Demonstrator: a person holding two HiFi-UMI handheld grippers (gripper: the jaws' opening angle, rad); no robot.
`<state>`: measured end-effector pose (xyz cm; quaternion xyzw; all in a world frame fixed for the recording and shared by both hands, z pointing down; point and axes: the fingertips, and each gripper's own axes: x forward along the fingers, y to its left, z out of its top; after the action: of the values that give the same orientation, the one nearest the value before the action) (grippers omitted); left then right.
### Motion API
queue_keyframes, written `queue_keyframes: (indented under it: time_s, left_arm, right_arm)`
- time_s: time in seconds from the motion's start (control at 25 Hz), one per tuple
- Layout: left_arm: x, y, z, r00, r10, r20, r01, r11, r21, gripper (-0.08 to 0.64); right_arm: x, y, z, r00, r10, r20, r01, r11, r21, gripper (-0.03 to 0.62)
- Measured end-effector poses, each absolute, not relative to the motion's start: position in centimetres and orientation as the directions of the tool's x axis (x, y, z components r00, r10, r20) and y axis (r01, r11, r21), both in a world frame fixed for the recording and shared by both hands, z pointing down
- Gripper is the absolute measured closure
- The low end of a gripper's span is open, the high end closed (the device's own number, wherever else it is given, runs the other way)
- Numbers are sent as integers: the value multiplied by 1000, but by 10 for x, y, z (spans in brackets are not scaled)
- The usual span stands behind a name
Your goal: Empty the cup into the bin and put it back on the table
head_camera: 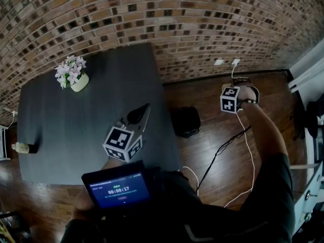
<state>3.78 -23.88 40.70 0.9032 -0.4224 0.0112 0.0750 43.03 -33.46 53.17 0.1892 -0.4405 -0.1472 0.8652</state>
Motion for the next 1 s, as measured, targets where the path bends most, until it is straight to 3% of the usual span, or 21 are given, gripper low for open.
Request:
queue_keyframes:
  time_s: [0.8,1.0]
  left_arm:
    - [32,-236,409,645,-758,92,-763,-634,127,569]
    - [29,-235,409,641,-761,94,-766,-630,125,569]
  right_arm:
    - [431,-334,531,583,-419,696,82,883,463,201]
    - [431,-334,530,571,-406,713,30,879,477,201]
